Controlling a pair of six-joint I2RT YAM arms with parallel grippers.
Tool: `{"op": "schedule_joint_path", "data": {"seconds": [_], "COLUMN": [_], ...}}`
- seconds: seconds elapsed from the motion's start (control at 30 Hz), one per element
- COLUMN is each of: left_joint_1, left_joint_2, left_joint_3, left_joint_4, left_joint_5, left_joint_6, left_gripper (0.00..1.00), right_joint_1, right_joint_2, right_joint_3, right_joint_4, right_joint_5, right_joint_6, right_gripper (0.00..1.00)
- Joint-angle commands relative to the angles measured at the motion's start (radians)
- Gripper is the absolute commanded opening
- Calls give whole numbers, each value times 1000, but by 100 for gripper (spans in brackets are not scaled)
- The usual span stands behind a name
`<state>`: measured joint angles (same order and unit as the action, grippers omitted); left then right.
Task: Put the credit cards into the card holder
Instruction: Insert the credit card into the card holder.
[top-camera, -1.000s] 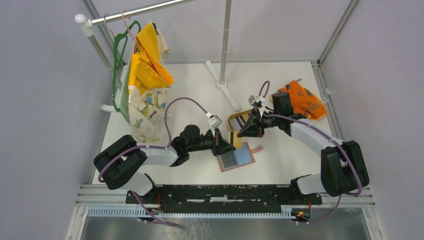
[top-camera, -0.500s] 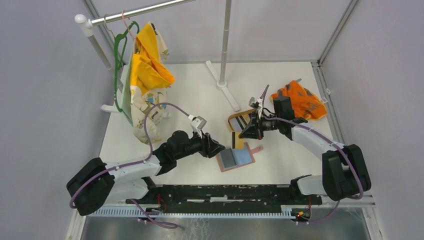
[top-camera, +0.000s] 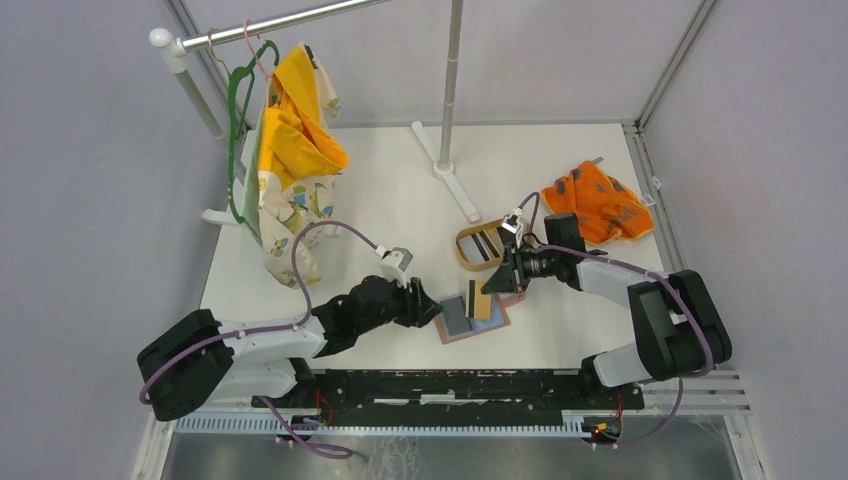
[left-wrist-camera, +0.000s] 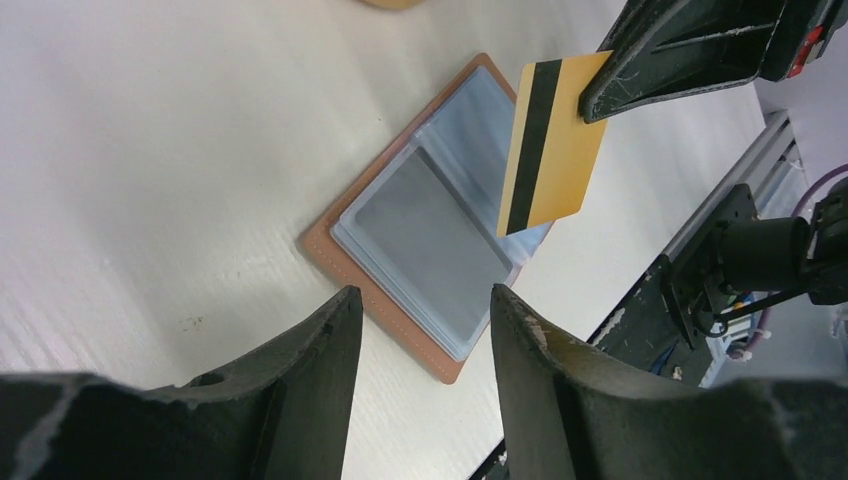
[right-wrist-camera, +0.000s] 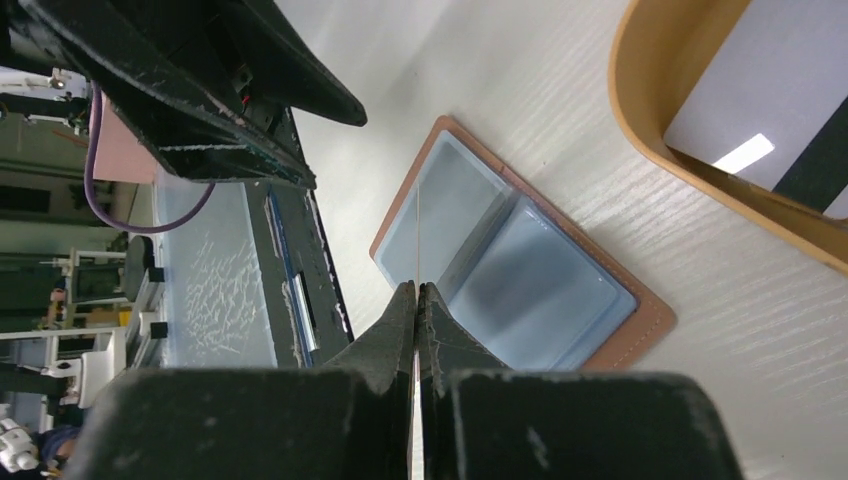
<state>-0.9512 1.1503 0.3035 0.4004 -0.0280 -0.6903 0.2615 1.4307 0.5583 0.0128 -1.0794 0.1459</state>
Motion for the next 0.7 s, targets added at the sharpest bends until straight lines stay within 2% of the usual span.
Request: {"op": "schedule_joint_path", "data": {"seconds": [0.0,0.27,0.67], "left_joint_1": [-57,-91,-119], "left_joint_2": [25,121,187], "left_joint_3": [15,40,86], "left_joint_4": [8,34,-25], "left_joint_5": [-143,-175,-220], "left_joint_6": [-80,-113,-118], "left_gripper": [57,59,60], "right_joint_1": [-2,-2,-7], "right_joint_2": [50,82,87], "right_joint_3": [23,44,58], "right_joint_4": [31,-11,-63], "right_joint_5": [14,63,99], "right_joint_6": [58,-7,-44], "right_gripper": [0,0,0]}}
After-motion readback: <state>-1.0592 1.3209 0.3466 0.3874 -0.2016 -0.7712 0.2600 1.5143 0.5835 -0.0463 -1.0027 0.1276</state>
